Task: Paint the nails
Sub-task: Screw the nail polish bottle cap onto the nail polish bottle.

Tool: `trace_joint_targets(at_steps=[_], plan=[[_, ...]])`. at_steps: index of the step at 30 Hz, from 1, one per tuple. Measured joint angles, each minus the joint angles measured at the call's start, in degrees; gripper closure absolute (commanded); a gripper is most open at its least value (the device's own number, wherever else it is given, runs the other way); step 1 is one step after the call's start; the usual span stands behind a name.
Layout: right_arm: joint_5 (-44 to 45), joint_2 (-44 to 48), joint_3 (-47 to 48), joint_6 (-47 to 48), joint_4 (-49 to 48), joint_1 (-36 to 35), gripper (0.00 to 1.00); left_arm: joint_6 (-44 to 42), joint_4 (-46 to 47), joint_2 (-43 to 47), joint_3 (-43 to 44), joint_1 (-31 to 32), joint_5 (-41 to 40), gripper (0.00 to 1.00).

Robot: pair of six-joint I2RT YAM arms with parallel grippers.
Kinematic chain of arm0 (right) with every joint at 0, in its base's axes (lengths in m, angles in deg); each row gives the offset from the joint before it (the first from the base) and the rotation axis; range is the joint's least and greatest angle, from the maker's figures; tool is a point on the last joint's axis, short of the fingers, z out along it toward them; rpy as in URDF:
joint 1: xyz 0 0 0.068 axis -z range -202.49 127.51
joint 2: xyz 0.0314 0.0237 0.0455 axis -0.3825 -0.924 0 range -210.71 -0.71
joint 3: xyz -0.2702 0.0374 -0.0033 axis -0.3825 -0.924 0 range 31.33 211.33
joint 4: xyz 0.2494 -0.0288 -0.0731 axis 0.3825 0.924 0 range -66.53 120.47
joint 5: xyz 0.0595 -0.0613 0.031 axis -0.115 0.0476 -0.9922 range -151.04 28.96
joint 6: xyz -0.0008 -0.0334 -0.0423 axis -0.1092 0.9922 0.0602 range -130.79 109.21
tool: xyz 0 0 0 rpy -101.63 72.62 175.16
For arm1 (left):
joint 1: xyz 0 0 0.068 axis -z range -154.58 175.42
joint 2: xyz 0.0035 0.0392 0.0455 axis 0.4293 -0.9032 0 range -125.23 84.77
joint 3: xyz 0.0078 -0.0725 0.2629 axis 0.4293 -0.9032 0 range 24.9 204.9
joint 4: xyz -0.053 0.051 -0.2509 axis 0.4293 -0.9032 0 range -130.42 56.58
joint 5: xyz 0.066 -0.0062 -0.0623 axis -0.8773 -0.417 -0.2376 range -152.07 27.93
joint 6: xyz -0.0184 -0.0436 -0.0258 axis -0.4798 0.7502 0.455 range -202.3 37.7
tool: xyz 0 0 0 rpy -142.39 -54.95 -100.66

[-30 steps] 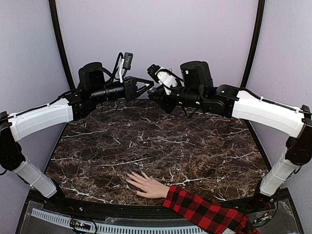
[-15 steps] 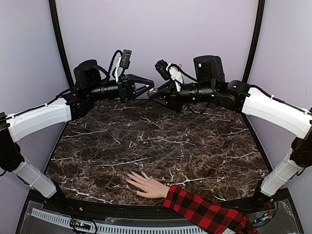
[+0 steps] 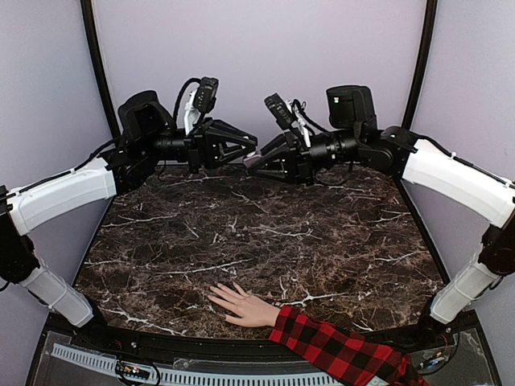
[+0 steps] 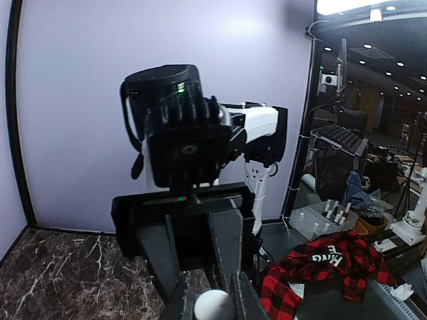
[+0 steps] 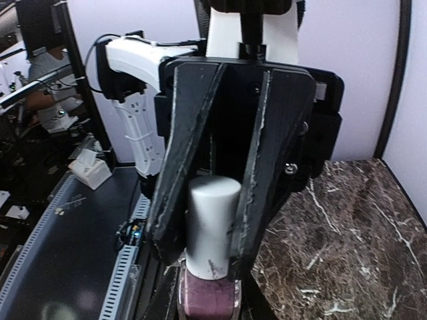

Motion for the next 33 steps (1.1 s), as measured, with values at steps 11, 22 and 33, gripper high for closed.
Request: trace_joint_targets(at_steps=[11,22,33], plan=[[-18.1,-2.1,1.2,-4.3,-5.3,0.1,1.0,2.7,5.5,-1.4,2.7,2.4,9.5,0.89],[-13.8,-0.5,-2.4,-0.8,-9.5,0.2,1.0,2.6,-0.7,0.4,1.4,2.1,3.7,0.6],[8.6,1.7,-4.6,1.4,-9.3,0.2,1.0,2.6,-5.8,4.3,-0.5,-0.1,-12.3,0.6]])
